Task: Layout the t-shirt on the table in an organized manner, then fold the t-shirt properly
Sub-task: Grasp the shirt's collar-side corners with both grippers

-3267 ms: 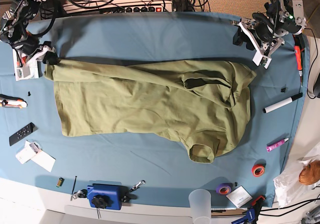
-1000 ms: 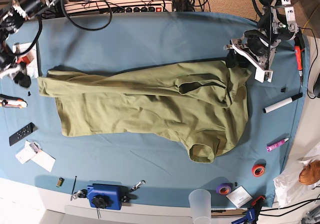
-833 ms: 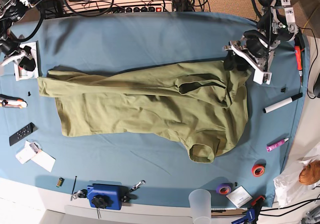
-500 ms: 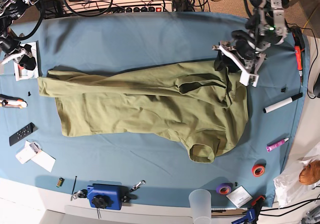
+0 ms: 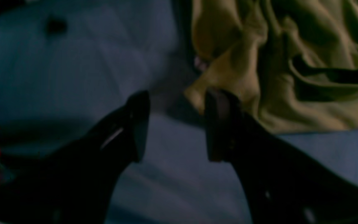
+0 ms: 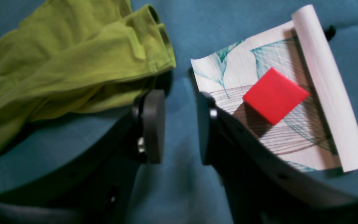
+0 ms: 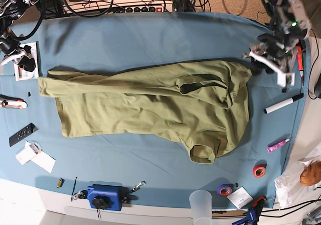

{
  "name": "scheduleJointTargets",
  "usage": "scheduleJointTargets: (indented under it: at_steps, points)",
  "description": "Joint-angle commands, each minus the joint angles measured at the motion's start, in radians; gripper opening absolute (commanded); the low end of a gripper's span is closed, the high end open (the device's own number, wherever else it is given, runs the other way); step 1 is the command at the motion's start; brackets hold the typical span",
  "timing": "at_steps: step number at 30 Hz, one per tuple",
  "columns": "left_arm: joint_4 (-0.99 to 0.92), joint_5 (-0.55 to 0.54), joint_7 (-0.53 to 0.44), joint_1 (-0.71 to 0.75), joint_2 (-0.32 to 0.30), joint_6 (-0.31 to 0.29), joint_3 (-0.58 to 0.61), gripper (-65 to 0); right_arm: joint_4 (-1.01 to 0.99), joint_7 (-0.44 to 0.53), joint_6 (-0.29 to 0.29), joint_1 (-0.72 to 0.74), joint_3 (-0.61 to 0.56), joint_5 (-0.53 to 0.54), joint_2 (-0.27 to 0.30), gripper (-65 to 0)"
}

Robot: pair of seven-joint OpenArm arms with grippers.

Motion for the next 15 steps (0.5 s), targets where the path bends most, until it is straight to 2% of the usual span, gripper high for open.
scheduleJointTargets:
  at_steps: [1,3,10,15]
  points:
    - [-0.008,-0.047,-0.011,0.004,-0.002,-0.032,-0.013,-36.7,0.014,0.022,0.001,0.006,0.004,0.021,0.029,-46.6]
    - [-0.054,-0.114,-0.015,0.008,0.007,-0.084,-0.033,-36.7,0.014,0.021,0.001,0.006,0.004,0.021,0.028,-46.6]
    - [-0.239,-0.285,-0.014,-0.045,0.031,-0.18,-0.059,-36.7,0.014,-0.01,0.001,0.005,0.004,0.021,0.029,-46.6]
    - [-0.34,-0.314,-0.021,-0.097,0.036,-0.2,-0.058,-36.7,0.014,-0.012,0.001,0.005,0.004,0.021,0.028,-46.6]
